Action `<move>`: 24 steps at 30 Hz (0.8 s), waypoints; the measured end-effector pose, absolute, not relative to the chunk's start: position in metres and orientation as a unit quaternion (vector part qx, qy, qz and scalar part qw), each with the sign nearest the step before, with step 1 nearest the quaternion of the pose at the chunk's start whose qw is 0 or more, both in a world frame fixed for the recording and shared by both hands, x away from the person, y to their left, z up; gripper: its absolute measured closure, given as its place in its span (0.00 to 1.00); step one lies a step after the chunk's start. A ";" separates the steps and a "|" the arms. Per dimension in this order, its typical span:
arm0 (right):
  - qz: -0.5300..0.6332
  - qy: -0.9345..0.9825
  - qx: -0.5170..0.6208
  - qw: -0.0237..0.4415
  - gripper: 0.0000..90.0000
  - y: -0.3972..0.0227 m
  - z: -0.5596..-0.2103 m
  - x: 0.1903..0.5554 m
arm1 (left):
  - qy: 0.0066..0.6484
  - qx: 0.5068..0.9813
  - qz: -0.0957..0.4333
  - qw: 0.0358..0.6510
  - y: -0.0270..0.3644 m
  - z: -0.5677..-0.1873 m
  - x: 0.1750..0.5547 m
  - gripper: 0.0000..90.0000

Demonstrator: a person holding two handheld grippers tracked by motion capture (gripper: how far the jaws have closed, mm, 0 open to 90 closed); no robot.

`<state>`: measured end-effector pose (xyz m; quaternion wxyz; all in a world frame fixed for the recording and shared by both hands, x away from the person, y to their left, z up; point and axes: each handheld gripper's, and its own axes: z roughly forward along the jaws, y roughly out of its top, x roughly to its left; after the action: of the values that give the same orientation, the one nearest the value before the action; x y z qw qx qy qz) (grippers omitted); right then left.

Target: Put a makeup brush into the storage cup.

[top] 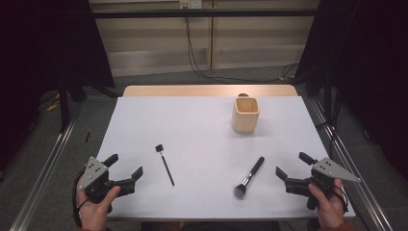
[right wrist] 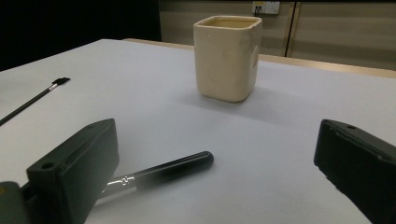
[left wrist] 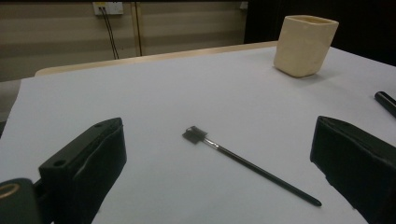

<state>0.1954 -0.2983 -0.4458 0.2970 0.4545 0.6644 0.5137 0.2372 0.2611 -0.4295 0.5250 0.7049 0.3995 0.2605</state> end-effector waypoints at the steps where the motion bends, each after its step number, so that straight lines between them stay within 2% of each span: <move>1: 0.514 0.665 0.453 0.297 0.00 -0.298 -0.446 0.195 | 0.397 0.707 0.260 0.524 0.259 -0.428 0.239 0.04; 24: 0.512 0.674 0.445 0.292 0.00 -0.298 -0.447 0.198 | 0.356 0.737 0.256 0.515 0.205 -0.418 0.279 0.05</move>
<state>0.1977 -0.2975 -0.4468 0.2923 0.4449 0.6739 0.5123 0.2789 0.2054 -0.4184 0.5147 0.7368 0.3562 0.2558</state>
